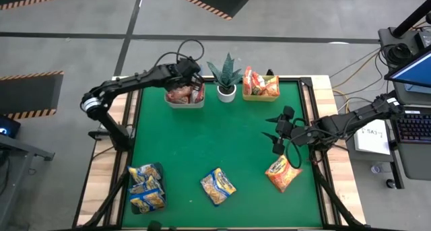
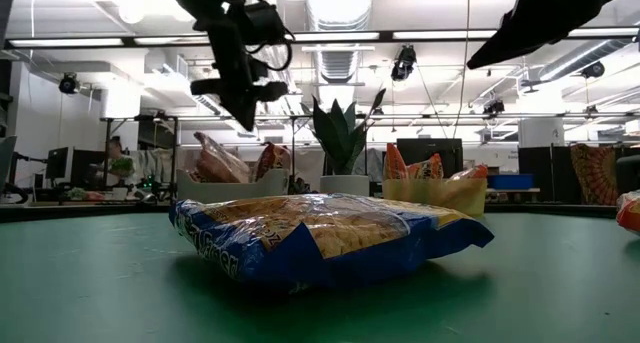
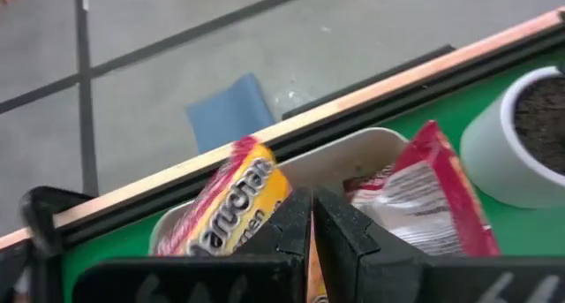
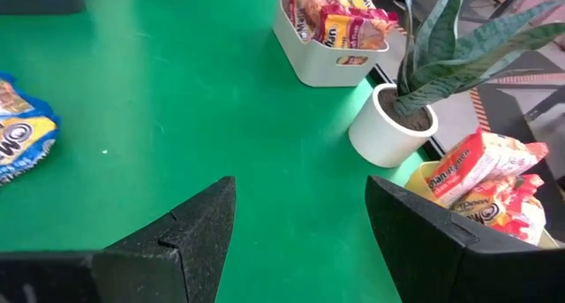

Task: Sort Maruchan noodles
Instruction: Put the red noodle pack into the white bin

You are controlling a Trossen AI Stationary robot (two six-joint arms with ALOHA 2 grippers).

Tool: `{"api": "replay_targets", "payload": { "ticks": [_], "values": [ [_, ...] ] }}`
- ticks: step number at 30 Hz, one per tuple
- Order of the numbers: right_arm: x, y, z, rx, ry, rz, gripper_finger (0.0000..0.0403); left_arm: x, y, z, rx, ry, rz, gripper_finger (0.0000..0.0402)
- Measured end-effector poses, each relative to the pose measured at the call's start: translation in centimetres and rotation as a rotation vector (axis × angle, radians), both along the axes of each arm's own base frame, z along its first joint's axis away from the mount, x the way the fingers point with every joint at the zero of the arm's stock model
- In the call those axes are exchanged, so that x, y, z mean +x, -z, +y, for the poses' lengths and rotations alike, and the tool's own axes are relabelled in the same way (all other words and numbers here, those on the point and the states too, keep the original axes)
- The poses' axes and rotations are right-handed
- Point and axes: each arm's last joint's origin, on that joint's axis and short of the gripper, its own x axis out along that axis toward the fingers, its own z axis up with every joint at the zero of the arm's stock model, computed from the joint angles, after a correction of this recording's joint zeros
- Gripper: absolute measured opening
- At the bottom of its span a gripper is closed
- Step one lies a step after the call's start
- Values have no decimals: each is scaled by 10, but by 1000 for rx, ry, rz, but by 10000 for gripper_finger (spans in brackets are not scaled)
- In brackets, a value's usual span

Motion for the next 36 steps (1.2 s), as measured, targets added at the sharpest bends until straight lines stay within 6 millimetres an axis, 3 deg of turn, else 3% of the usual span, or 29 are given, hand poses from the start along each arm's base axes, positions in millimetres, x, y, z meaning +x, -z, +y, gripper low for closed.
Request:
{"api": "replay_targets", "payload": {
  "ticks": [8, 13, 19, 28, 32, 36],
  "values": [
    [-1, 3, -1, -28, 18, 7, 242, 14, -7, -2, 17, 104, 28, 0],
    [-1, 3, -1, -26, 19, 7, 242, 10, -11, -6, 52, 91, 69, 0],
    [-1, 5, -1, -16, 30, 7, 242, -6, 5, -9, 74, 7, 250, 0],
    [-1, 7, -1, -20, 44, 7, 242, -22, 33, -6, 22, -42, 332, 0],
    [-1, 7, -2, -19, 45, 7, 242, -25, 49, -10, -66, -30, 295, 0],
    [-1, 7, -1, -19, 45, 7, 242, -15, 57, -20, -118, 47, 211, 0]
  ]
}}
